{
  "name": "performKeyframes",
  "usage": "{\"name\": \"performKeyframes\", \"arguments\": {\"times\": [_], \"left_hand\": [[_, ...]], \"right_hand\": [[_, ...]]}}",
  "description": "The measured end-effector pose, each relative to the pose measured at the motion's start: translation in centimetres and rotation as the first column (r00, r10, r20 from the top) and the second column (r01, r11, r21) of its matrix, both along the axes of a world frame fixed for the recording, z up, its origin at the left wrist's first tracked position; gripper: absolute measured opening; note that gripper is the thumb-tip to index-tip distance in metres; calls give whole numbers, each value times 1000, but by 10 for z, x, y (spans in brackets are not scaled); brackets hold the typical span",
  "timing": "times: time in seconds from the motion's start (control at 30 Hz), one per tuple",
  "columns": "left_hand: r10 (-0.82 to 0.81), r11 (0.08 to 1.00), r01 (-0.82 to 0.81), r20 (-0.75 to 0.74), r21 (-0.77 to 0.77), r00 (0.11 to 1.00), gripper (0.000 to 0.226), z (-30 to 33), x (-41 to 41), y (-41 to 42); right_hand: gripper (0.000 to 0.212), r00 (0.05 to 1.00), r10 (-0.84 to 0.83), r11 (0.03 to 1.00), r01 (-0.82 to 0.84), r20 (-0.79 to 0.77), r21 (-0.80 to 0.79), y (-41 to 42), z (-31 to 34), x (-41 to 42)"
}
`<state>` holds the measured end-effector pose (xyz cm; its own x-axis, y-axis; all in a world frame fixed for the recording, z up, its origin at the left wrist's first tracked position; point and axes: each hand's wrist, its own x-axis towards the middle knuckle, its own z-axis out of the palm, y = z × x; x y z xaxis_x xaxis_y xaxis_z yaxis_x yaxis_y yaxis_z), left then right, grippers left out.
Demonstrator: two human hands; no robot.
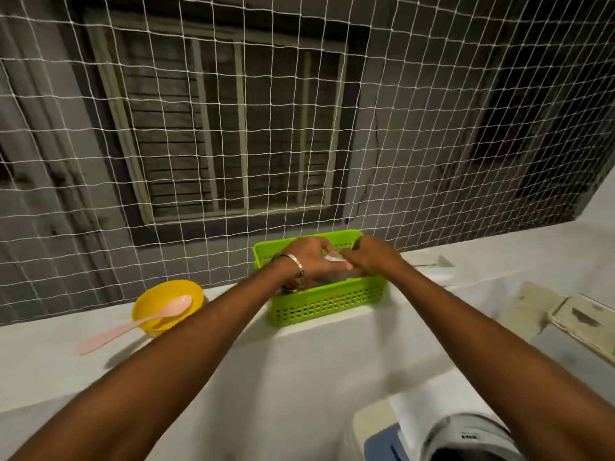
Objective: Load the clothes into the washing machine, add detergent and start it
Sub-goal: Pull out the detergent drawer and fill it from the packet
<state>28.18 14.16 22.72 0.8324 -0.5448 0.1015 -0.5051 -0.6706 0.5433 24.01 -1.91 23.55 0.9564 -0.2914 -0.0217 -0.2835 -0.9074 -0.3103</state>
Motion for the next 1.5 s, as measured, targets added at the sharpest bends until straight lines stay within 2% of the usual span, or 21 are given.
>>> {"name": "performKeyframes", "arguments": {"times": [0.1, 0.23, 0.33, 0.4, 0.43, 0.57, 0.63, 0.73, 0.83, 0.9, 1.0, 1.07, 1.27, 1.5], "left_hand": [[-40, 999, 39, 7, 18, 999, 43, 8, 6, 3], [38, 997, -35, 41, -73, 998, 27, 15, 23, 3], [66, 992, -62, 39, -112, 997, 24, 18, 31, 1], [64, 991, -60, 26, -123, 998, 24, 19, 34, 1], [61, 990, -57, 21, -133, 998, 23, 20, 35, 1], [43, 993, -41, 21, -114, 999, 20, 19, 34, -3], [51, 992, -48, 22, -112, 998, 17, 18, 33, -4], [63, 989, -61, 11, -131, 998, 15, 18, 33, -3], [67, 992, -64, 21, -106, 998, 15, 18, 30, -4], [62, 994, -60, 24, -92, 998, 17, 19, 28, -4], [67, 994, -66, 11, -86, 998, 23, 20, 26, -4], [71, 994, -70, 13, -82, 997, 24, 21, 25, -2], [78, 995, -76, 30, -62, 997, 22, 18, 22, 0], [106, 982, -108, -24, -155, 994, 25, 15, 18, 3]], "right_hand": [[49, 1000, -16, 998, 15, 19, 66, -2, 4, 9], [49, 994, -79, 992, 70, 79, 108, 0, 7, 12], [37, 916, -151, 988, 146, 373, 41, 6, 9, 2], [30, 832, -128, 991, 85, 539, 103, 13, 11, -5], [30, 824, -87, 992, 20, 560, 125, 17, 12, -8], [28, 885, 189, 977, -214, 425, 10, 30, 5, -16], [26, 903, 251, 967, -250, 349, -50, 30, -1, -12], [13, 948, 273, 962, -267, 164, -57, 31, -1, -6], [17, 940, 340, 918, -328, 17, -222, 44, 6, -7], [21, 924, 364, 883, -383, -121, -272, 53, 8, -6], [28, 861, 366, 872, -449, -354, -193, 61, 7, -1], [30, 822, 364, 874, -464, -439, -144, 64, 10, 2], [37, 810, 340, 866, -468, -478, -177, 67, 16, 2], [39, 883, 284, 854, -410, -372, -320, 73, 15, -3]]}}
